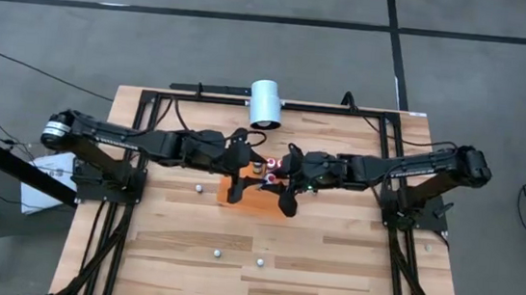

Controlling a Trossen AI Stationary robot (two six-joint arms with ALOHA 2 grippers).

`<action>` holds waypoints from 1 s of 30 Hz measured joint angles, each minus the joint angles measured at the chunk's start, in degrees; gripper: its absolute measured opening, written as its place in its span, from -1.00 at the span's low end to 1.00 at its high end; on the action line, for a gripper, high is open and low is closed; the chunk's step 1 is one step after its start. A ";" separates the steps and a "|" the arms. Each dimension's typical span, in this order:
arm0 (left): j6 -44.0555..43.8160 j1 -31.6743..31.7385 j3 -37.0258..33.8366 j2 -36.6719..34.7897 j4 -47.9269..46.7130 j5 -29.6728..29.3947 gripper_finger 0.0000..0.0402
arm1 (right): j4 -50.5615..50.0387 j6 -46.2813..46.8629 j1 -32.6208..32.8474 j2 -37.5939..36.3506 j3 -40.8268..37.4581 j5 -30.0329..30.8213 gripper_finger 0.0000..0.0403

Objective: Pick & Place food coloring
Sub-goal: Put the large red food coloring bottle into the orange bin

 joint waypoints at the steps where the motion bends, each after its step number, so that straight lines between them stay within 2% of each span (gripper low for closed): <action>1: 0.16 0.02 0.49 0.55 -0.43 0.46 0.17 | -0.41 -0.01 0.00 0.03 -0.11 0.00 -0.27; 9: 0.67 0.17 4.84 3.66 -6.69 0.88 0.17 | 0.92 0.01 0.00 1.74 0.12 -0.11 -0.29; 30: 0.11 0.28 4.93 3.59 -6.98 1.38 0.17 | 3.34 0.01 0.04 2.61 -0.02 -0.28 -0.28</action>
